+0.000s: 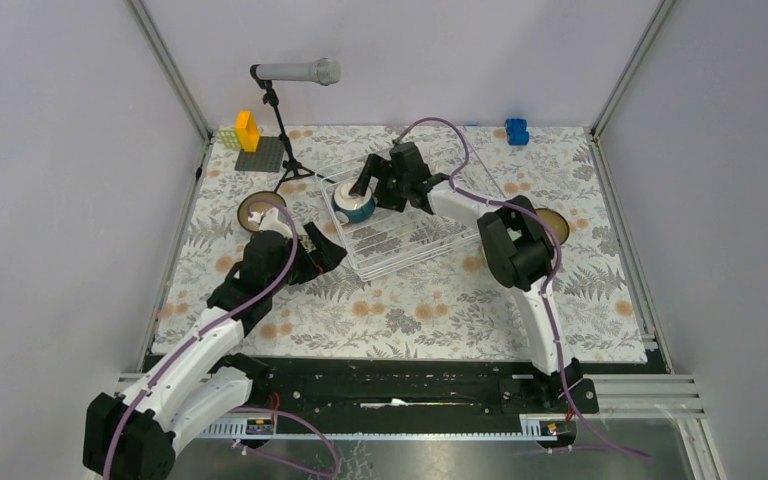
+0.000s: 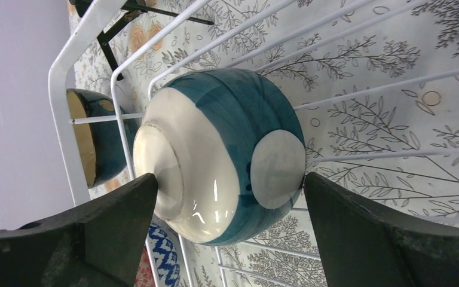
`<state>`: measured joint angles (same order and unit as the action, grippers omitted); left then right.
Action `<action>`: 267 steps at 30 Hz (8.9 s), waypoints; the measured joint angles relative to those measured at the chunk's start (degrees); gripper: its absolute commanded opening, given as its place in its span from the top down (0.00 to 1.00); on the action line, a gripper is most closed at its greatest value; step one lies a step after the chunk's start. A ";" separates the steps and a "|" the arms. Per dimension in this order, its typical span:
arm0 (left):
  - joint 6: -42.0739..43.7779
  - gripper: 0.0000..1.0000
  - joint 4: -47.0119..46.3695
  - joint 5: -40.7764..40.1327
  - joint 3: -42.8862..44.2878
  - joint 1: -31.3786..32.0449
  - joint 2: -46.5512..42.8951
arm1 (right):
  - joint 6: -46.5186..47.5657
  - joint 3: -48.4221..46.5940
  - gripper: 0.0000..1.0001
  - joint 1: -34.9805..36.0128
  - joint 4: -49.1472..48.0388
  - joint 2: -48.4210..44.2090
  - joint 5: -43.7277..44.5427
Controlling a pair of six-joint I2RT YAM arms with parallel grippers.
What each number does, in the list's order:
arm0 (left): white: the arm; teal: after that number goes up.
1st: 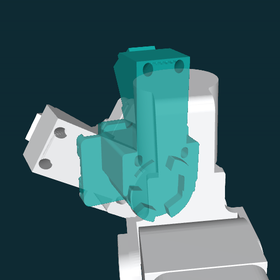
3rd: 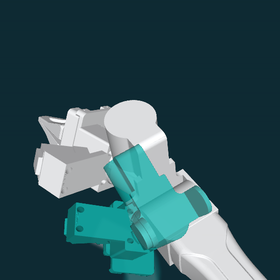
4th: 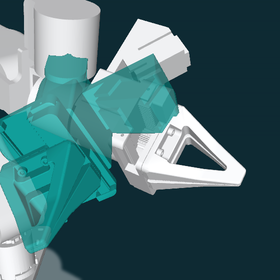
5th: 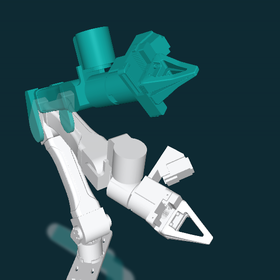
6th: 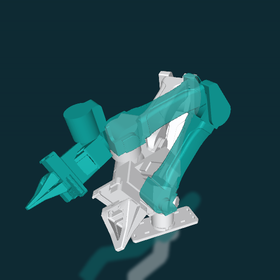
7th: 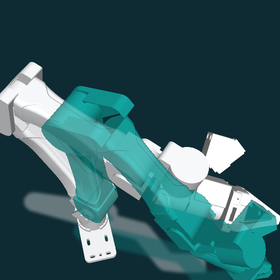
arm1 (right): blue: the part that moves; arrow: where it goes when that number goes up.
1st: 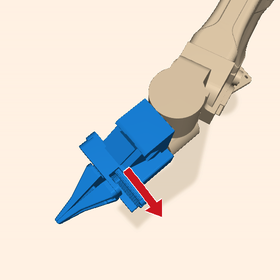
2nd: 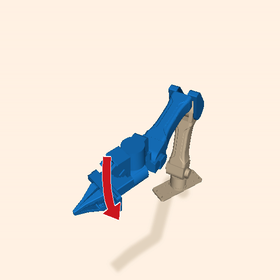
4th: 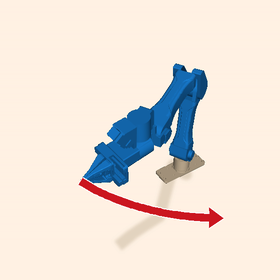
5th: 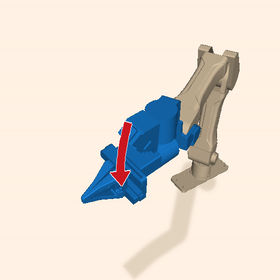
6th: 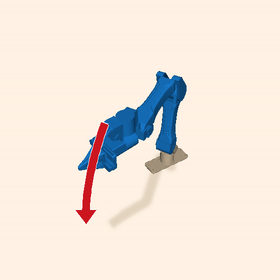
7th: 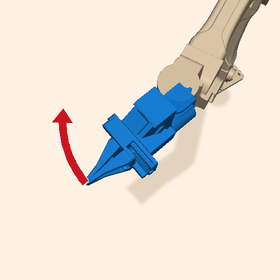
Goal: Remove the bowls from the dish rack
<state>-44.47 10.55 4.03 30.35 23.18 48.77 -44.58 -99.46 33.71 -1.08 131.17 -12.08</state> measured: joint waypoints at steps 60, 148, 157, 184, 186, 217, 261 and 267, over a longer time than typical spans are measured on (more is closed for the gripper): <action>2.84 0.01 5.20 -4.57 3.45 0.00 -4.02 | 35.17 6.84 0.27 13.22 20.35 -20.20 43.87; 4.55 0.01 9.16 -7.56 5.31 0.00 -6.29 | 36.37 21.99 1.00 17.29 33.11 -46.90 41.44; 4.55 0.01 9.09 -7.69 5.31 0.00 -4.87 | 29.00 39.45 1.00 17.31 33.77 -59.06 37.66; 4.11 0.01 9.11 -7.67 5.33 0.00 -4.79 | 22.84 45.46 0.69 17.31 21.51 -42.95 35.10; 4.11 0.01 9.20 -7.67 5.62 0.00 -4.74 | 23.21 45.00 0.59 17.31 21.27 -43.12 35.65; 5.64 0.01 3.67 -5.95 4.39 0.00 -13.00 | 12.28 61.05 0.00 -21.40 5.95 -77.15 39.87; 36.46 0.01 -62.47 -20.02 -20.22 -19.63 24.98 | 49.55 86.49 0.00 -24.09 -62.14 -55.91 36.13; 37.20 0.04 -69.51 -17.40 -20.11 -19.87 29.53 | 48.54 87.54 0.00 -24.26 -62.58 -55.04 35.95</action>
<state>-7.27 -58.96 -13.37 10.24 3.31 78.30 3.97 -11.92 9.45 -63.66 76.14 23.88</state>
